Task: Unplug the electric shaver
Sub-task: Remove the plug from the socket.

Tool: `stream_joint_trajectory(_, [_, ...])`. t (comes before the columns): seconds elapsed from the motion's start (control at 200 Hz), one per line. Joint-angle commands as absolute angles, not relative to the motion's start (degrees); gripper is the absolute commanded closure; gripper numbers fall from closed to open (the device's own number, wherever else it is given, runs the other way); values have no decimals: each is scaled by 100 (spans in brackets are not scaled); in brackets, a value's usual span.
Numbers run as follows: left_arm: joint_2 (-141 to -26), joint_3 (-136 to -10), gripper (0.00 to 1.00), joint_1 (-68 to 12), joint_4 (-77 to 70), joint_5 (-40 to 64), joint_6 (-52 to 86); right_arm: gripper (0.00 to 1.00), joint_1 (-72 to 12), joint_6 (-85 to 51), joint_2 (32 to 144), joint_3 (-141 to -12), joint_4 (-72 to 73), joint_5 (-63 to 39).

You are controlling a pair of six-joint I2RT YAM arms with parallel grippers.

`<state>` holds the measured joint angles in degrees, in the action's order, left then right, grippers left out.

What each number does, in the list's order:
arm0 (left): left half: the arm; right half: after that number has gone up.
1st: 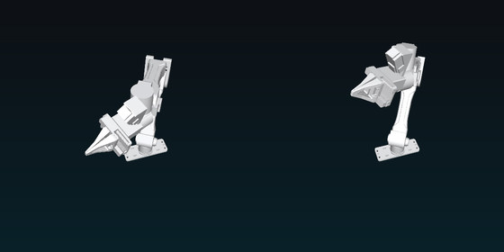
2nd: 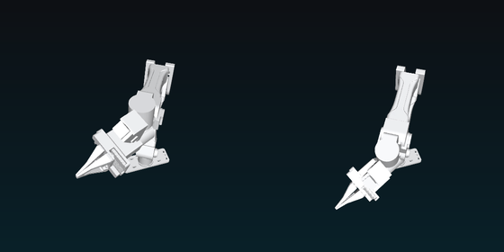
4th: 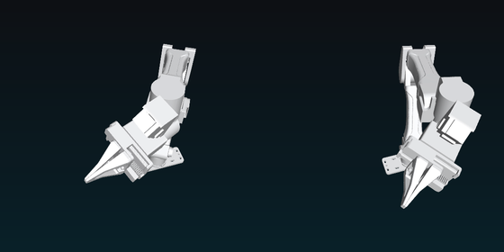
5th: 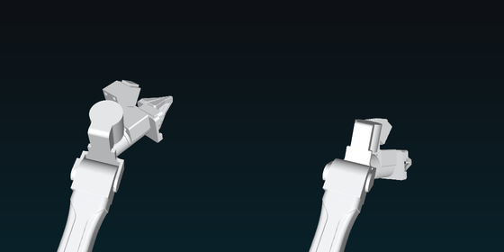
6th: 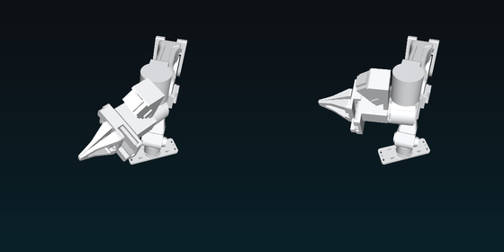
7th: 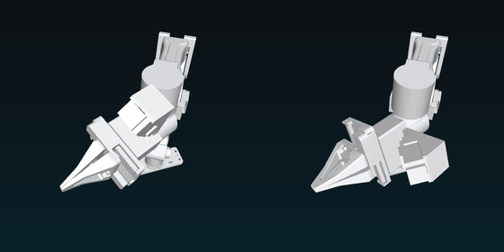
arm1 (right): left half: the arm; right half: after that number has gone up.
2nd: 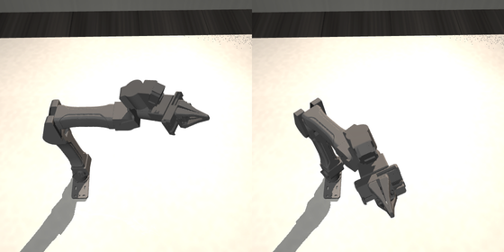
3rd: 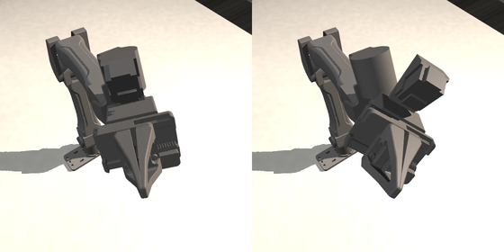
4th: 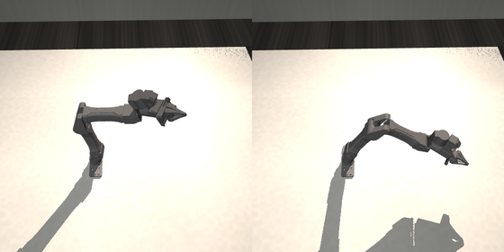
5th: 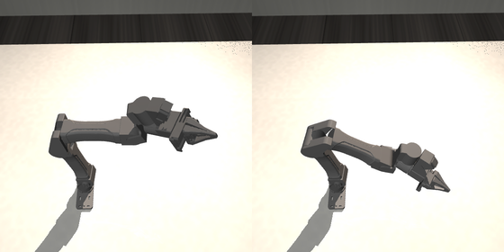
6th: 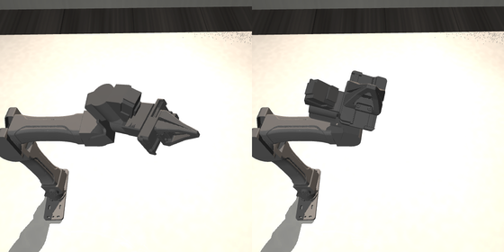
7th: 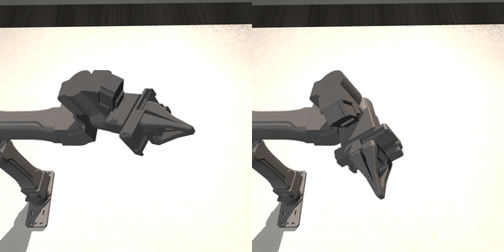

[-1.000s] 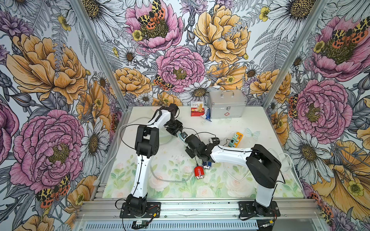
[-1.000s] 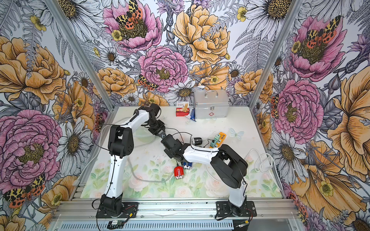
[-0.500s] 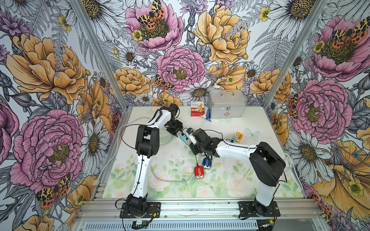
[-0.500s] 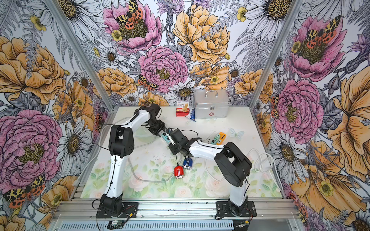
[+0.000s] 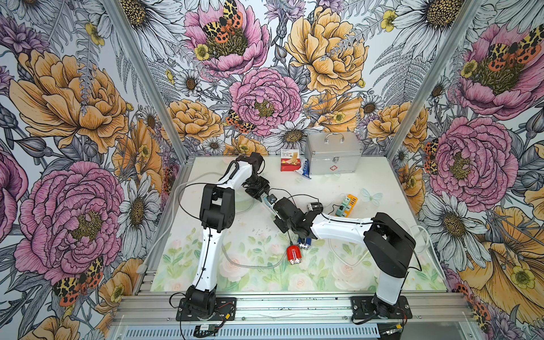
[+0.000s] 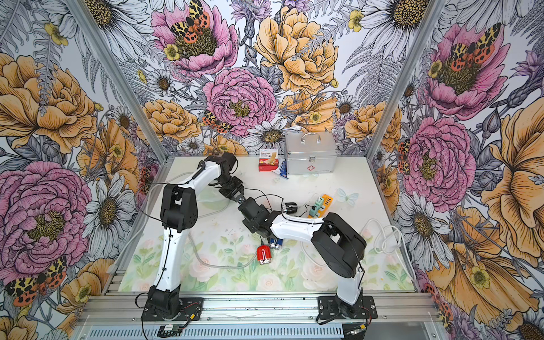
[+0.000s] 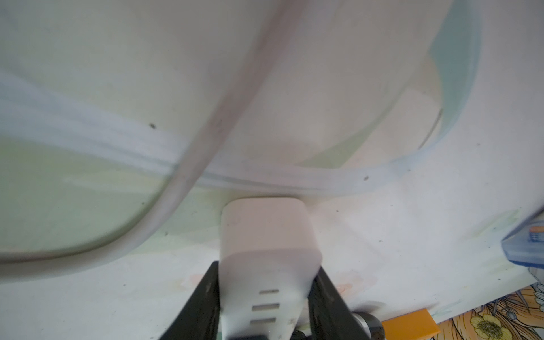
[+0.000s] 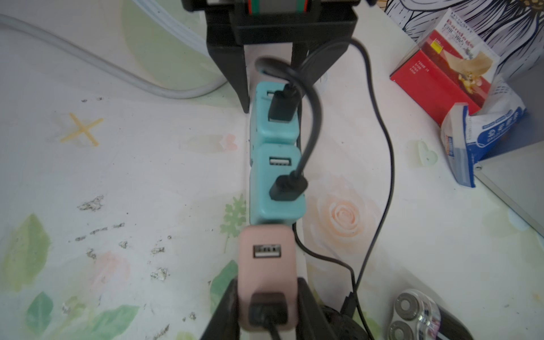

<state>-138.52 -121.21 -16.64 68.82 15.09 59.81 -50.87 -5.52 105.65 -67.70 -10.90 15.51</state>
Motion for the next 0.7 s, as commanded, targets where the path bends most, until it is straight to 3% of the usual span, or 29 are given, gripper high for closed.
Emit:
stream_joint_trajectory(0.0, [-14317, -12147, 75, -1582, 6231, 1187, 6407, 99, -4732, -1209, 10147, -6818, -989, -270])
stream_joint_trajectory(0.155, [-14361, -12207, 75, -1582, 6231, 1188, 6424, 98, -4669, -1358, 10228, -6889, -994, -868])
stream_joint_trajectory(0.52, [-14427, -12339, 75, -1582, 6230, 1183, 6495, 100, -5559, -72, 10483, -7121, -1237, 2235])
stream_joint_trajectory(0.695, [-14485, -12384, 75, -1582, 6225, 1178, 6521, 100, -5489, -348, 10345, -7082, -1268, 1919])
